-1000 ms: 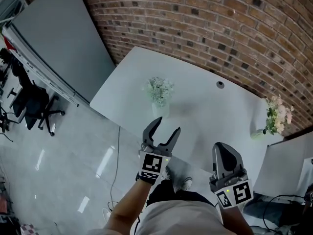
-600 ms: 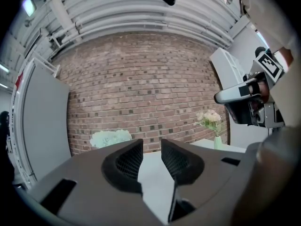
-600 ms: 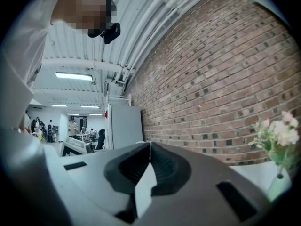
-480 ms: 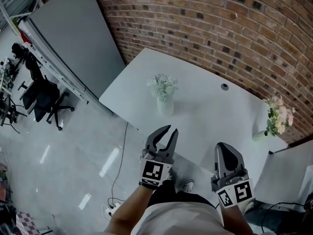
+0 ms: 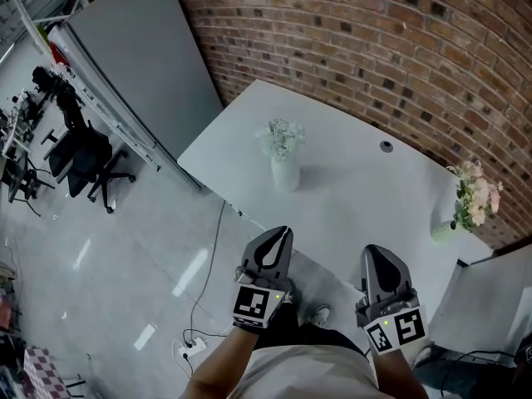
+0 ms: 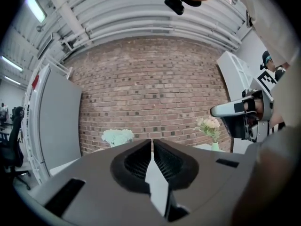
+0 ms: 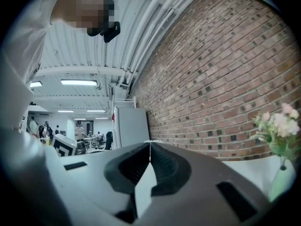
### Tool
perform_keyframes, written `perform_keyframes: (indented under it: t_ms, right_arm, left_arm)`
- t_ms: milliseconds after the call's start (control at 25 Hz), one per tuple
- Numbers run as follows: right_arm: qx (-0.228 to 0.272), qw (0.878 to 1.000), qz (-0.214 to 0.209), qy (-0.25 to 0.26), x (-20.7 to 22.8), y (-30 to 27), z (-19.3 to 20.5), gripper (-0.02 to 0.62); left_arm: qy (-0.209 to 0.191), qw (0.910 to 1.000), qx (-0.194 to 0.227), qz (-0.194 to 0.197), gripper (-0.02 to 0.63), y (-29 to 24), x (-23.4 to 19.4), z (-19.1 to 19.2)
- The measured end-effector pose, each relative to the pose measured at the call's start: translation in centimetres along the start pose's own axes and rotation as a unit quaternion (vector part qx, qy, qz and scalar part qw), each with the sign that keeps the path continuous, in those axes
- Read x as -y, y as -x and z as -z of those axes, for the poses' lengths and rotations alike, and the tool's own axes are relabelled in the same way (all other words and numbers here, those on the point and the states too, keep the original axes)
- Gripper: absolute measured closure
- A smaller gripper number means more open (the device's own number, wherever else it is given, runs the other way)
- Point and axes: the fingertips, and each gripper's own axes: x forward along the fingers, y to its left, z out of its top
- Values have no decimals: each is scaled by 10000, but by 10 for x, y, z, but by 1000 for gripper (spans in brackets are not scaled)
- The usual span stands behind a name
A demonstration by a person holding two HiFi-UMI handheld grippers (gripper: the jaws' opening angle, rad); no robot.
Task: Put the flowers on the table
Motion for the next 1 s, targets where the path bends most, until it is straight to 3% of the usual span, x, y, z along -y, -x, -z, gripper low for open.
perform_keyframes:
  t_ms: [400,680,1000]
  right_arm:
    - [-25,10000,-56,-57,-10,6,2,580]
    - [-71,9998,-204,46,-35,-5,6,580]
    - [-42,9992,-347,198,-71,-20,2,580]
  left_arm:
    - [249,9997,-5,15,600,35,8,-14]
    - [468,9987,-190,1,600,59,3,-2]
    - [454,9989,147,-25,600,77,-21,-21]
